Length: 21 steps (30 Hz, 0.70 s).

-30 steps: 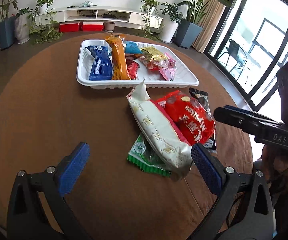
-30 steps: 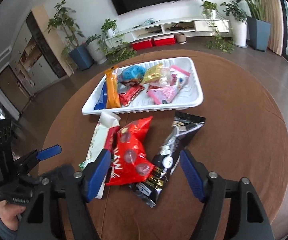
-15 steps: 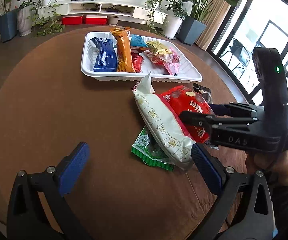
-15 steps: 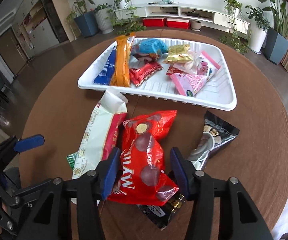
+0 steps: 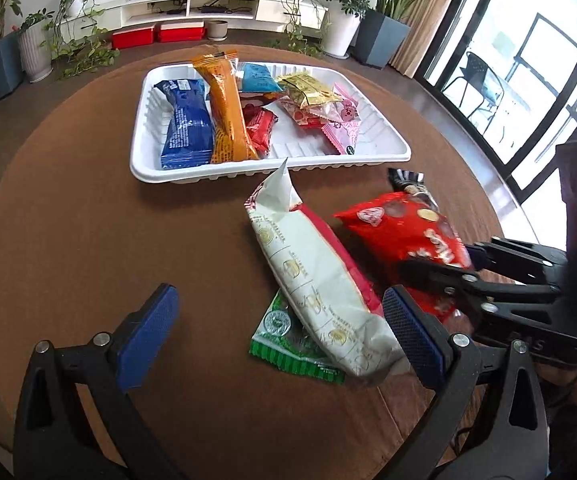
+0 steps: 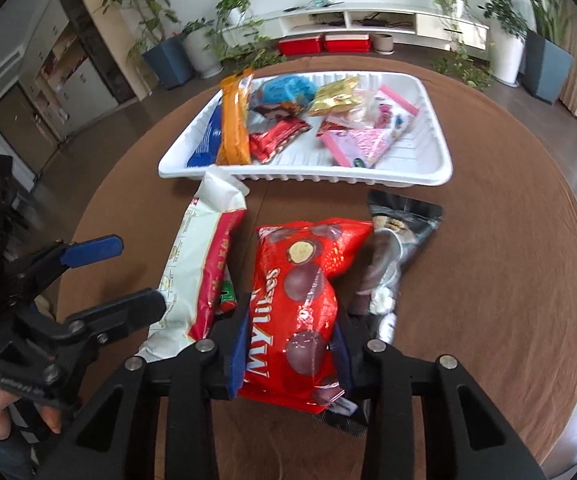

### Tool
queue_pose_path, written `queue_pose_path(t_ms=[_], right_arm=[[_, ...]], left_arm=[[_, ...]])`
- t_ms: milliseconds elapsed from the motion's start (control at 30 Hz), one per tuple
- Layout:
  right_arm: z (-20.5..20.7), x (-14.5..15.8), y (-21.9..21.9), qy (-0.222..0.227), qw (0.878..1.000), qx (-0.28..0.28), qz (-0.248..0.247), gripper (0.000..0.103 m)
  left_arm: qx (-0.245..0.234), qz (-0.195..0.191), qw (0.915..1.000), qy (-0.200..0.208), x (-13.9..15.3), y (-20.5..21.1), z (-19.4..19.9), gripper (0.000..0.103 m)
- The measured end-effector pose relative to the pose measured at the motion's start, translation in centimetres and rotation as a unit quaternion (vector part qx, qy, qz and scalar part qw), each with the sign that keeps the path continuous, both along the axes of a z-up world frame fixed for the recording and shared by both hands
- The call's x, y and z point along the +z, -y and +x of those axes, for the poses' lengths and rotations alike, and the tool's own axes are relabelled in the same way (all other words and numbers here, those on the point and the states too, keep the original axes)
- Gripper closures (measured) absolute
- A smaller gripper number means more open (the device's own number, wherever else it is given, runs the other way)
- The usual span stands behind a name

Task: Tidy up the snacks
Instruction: 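Grasp the red Mylikes bag with the right tool while the left tool grasps the white-and-red bag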

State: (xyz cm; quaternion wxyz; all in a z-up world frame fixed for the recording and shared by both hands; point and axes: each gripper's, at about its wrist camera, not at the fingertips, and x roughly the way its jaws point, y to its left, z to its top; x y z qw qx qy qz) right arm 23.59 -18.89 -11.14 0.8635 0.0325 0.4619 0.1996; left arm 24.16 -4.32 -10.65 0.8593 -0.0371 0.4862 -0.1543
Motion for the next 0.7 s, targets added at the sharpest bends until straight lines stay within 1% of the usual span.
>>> queue_pose_path(t_ms=[167, 300, 367, 433, 467, 533, 600, 633, 700], right_arm=[[-1.4, 0.5, 1.0, 0.008, 1.000, -0.016, 0.017, 0.066], [-2.0, 0.6, 1.0, 0.011, 1.000, -0.015, 0.017, 0.066], [-2.2, 0.7, 1.0, 0.012, 1.000, -0.014, 0.019, 0.066], [-2.4, 0.6, 1.1, 0.012, 1.000, -0.015, 0.022, 0.066], [-2.4, 0.6, 1.1, 0.012, 1.000, -0.015, 0.024, 0.066], [-2.4, 0.4, 1.2, 0.011, 0.999, -0.014, 0.027, 0.066], [-2.5, 0.4, 1.2, 0.011, 0.999, -0.013, 0.029, 0.066], [-2.5, 0.4, 1.2, 0.011, 0.999, -0.013, 0.030, 0.066], [-2.6, 0.3, 1.2, 0.010, 0.999, -0.012, 0.032, 0.066]], left_arm=[[-0.014, 0.018, 0.9997, -0.012, -0.6, 2.1, 1.8, 0.001], [-0.022, 0.042, 0.9983, -0.032, -2.1, 3.5, 3.3, 0.002], [-0.023, 0.044, 0.9980, -0.038, -2.7, 3.6, 3.9, 0.002], [-0.023, 0.038, 0.9982, -0.041, -3.1, 3.4, 4.2, 0.010], [-0.024, 0.030, 0.9984, -0.042, -3.2, 3.3, 4.5, 0.016], [-0.024, 0.034, 0.9983, -0.039, -3.3, 3.2, 4.6, 0.024], [-0.028, 0.042, 0.9981, -0.035, -3.2, 3.3, 5.0, 0.040], [-0.031, 0.044, 0.9979, -0.036, -3.2, 3.3, 5.2, 0.040], [-0.041, 0.043, 0.9977, -0.035, -3.2, 3.3, 5.4, 0.045]])
